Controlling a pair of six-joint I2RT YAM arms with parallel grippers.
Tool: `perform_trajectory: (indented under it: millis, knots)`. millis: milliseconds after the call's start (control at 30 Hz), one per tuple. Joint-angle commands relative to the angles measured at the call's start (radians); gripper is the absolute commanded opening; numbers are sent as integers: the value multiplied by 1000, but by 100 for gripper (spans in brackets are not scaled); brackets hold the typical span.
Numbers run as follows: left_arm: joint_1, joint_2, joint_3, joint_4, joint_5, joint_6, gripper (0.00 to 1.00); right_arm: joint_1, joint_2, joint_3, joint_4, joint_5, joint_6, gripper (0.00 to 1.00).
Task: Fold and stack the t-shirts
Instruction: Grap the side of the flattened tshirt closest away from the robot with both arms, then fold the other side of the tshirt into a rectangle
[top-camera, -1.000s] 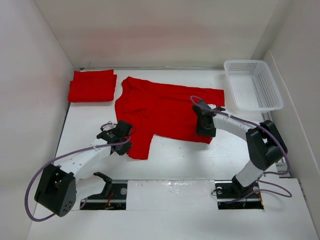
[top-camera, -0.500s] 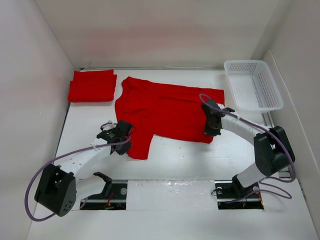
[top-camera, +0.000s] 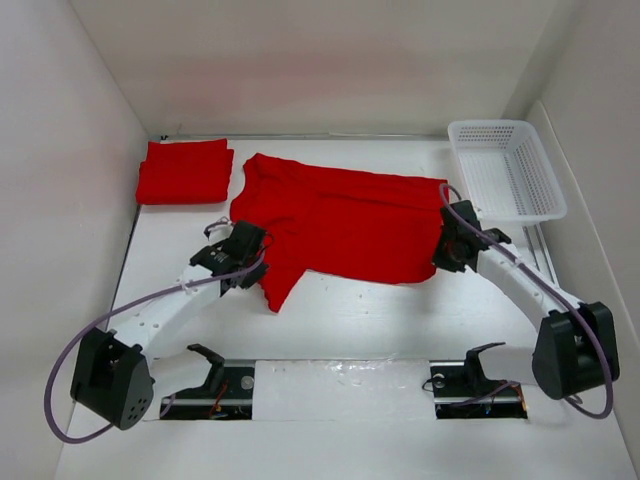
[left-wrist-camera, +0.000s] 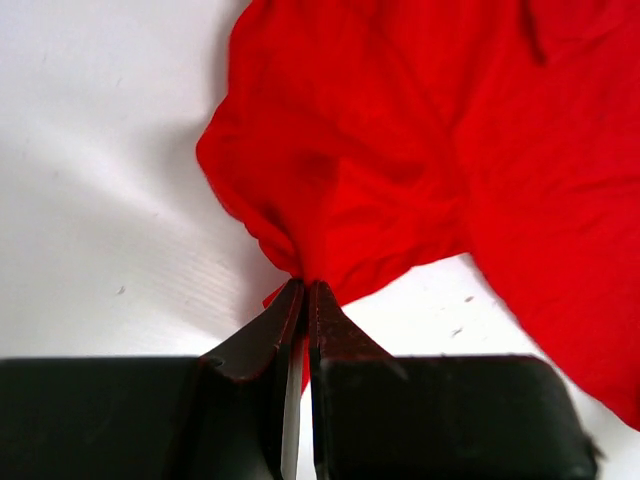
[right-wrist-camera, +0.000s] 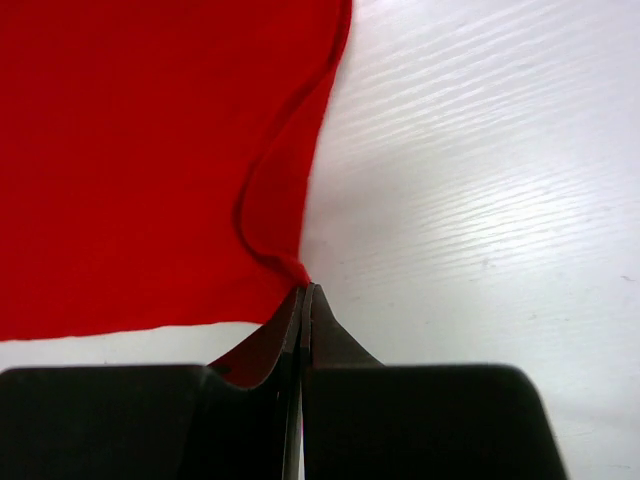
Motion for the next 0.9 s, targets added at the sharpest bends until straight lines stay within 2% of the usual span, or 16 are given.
perform_trajectory:
  millis: [0, 300, 467, 667, 867]
  knots:
    - [-6, 32, 84, 39, -47, 62, 0, -54, -52, -7, 44, -14, -19, 0]
    - [-6, 246, 298, 43, -98, 138, 0, -134, -34, 44, 74, -49, -52, 0]
    - [40, 357, 452, -6, -147, 164, 0, -162, 10, 105, 83, -59, -61, 0]
    - [50, 479, 616, -41, -192, 211, 0, -162, 62, 188, 64, 1, -70, 0]
    - [76, 539, 694, -52, -207, 241, 0, -171, 116, 260, 55, 33, -79, 0]
